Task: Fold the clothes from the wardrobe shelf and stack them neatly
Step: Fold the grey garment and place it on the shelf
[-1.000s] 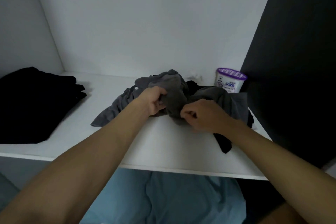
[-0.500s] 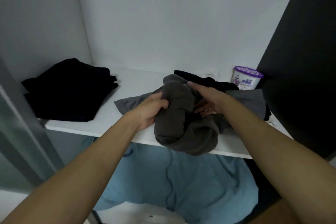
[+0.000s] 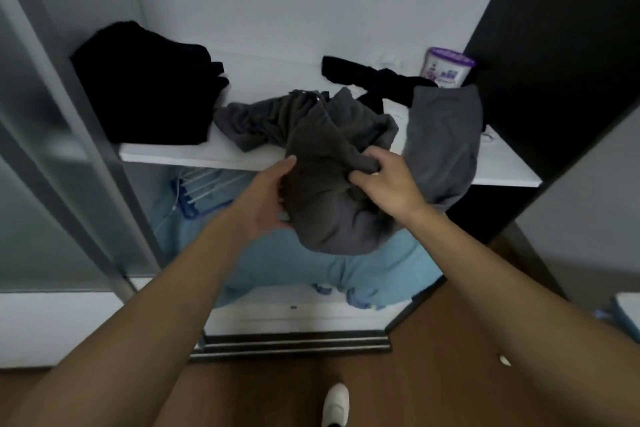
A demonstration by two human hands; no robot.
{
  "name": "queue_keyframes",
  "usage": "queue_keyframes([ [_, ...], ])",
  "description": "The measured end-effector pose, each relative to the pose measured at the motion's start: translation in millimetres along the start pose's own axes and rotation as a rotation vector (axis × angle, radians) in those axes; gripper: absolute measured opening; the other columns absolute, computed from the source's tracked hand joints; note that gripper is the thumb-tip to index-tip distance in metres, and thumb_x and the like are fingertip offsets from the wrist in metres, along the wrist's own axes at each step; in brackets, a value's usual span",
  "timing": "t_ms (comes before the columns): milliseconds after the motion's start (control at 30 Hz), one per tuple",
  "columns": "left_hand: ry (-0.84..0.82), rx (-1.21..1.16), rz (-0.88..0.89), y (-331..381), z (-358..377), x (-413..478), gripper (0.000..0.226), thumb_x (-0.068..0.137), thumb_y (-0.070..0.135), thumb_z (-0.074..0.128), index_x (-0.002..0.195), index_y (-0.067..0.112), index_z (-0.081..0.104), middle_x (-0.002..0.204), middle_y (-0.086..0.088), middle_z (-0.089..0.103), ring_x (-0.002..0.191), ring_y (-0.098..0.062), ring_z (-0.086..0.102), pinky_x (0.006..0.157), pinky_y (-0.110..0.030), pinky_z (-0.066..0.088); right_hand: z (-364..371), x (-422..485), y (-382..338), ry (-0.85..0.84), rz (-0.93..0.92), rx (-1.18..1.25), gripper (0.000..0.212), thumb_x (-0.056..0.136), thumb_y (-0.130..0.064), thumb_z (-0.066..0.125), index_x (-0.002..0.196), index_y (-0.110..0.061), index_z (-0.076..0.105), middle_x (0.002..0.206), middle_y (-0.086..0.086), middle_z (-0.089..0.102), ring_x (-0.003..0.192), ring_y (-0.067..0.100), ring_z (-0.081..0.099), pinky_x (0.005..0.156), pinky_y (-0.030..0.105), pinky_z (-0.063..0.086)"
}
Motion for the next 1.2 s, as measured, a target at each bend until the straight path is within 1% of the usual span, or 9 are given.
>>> queue_keyframes([
  [200, -0.174, 0.024, -0.093, -26, 40, -46, 0.075, 0.067, 0.076, 0.069, 0.127, 0.031, 0.065, 0.126, 0.005, 0.069, 0.116, -0.023, 0.065, 0.094, -0.055, 0.051, 14, -107, -52, -0.313, -0.264, -0.333, 0.02, 0.066, -0.006, 0.066, 0.062, -0.012, 0.048, 0.06, -0.004, 0.048, 0.066, 0.011, 0.048, 0.06, 0.034, 0.039],
  [300, -0.128, 0.114, -0.088, -34, 60, -67, 0.049, 0.083, 0.051, 0.071, 0.12, 0.019, 0.069, 0.117, -0.003, 0.073, 0.104, -0.023, 0.068, 0.085, -0.043, 0.056, 27, -156, -67, -0.458, -0.398, -0.496, 0.02, 0.064, -0.003, 0.067, 0.061, -0.003, 0.046, 0.059, 0.009, 0.048, 0.068, 0.026, 0.046, 0.064, 0.043, 0.04],
  [433, 0.071, 0.164, 0.029, -45, 64, -91, 0.011, 0.089, 0.004, 0.06, 0.09, 0.01, 0.068, 0.079, -0.008, 0.069, 0.07, -0.022, 0.062, 0.051, -0.025, 0.052, 22, -207, -66, -0.548, -0.419, -0.476, 0.024, 0.066, -0.001, 0.067, 0.062, -0.004, 0.044, 0.062, 0.007, 0.047, 0.068, 0.022, 0.042, 0.061, 0.034, 0.031],
  [533, 0.084, 0.148, 0.05, -75, 74, -109, 0.025, 0.089, -0.007, 0.049, 0.083, 0.009, 0.068, 0.062, -0.004, 0.067, 0.06, -0.018, 0.061, 0.047, -0.02, 0.049, 10, -247, -46, -0.583, -0.355, -0.39, 0.024, 0.076, -0.002, 0.07, 0.069, -0.005, 0.047, 0.07, 0.002, 0.048, 0.074, 0.014, 0.04, 0.064, 0.025, 0.028],
  [700, 0.091, 0.037, 0.027, -133, 109, -135, 0.022, 0.094, -0.002, 0.051, 0.09, 0.007, 0.07, 0.074, -0.005, 0.075, 0.067, -0.016, 0.07, 0.057, -0.021, 0.055, -12, -314, 2, -0.635, -0.11, -0.153, 0.002, 0.093, -0.01, 0.064, 0.095, -0.009, 0.063, 0.091, 0.001, 0.059, 0.086, 0.005, 0.05, 0.072, 0.016, 0.038],
  [867, 0.159, 0.182, 0.053, -174, 131, -154, 0.013, 0.093, 0.009, 0.063, 0.096, 0.014, 0.074, 0.086, -0.004, 0.078, 0.078, -0.015, 0.074, 0.064, -0.021, 0.057, -31, -382, 76, -0.806, 0.224, 0.027, 0.052, 0.097, -0.029, 0.063, 0.146, -0.031, 0.045, 0.141, -0.016, 0.051, 0.12, -0.003, 0.055, 0.103, 0.021, 0.046],
  [967, 0.227, 0.211, 0.002, -215, 136, -167, 0.011, 0.092, 0.011, 0.065, 0.093, 0.015, 0.075, 0.088, -0.006, 0.078, 0.085, -0.019, 0.074, 0.072, -0.025, 0.057, -55, -394, 102, -0.682, 0.263, 0.064, 0.048, 0.096, -0.033, 0.063, 0.141, -0.038, 0.047, 0.124, -0.023, 0.058, 0.113, -0.01, 0.055, 0.088, 0.003, 0.044],
  [1033, 0.27, 0.196, -0.03, -239, 138, -179, 0.012, 0.092, 0.011, 0.064, 0.092, 0.015, 0.076, 0.089, -0.008, 0.078, 0.085, -0.023, 0.074, 0.074, -0.03, 0.058, -64, -402, 118, -0.617, 0.318, 0.091, 0.047, 0.096, -0.034, 0.063, 0.141, -0.032, 0.05, 0.108, -0.024, 0.062, 0.101, -0.003, 0.065, 0.077, 0.003, 0.047],
  [1200, 0.374, 0.151, -0.021, -255, 135, -204, 0.017, 0.088, 0.009, 0.064, 0.08, 0.015, 0.078, 0.087, -0.013, 0.077, 0.078, -0.026, 0.075, 0.064, -0.028, 0.058, -46, -453, 123, -0.951, 0.432, 0.072, 0.05, 0.097, -0.032, 0.061, 0.145, -0.024, 0.047, 0.097, 0.0, 0.075, 0.084, 0.008, 0.073, 0.076, 0.018, 0.057],
])
Point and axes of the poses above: each hand's wrist, its own x-axis towards the middle knuckle, its own z-axis out of the palm, y = z × x, the point moved 10 cm from there along x, towards the middle knuckle
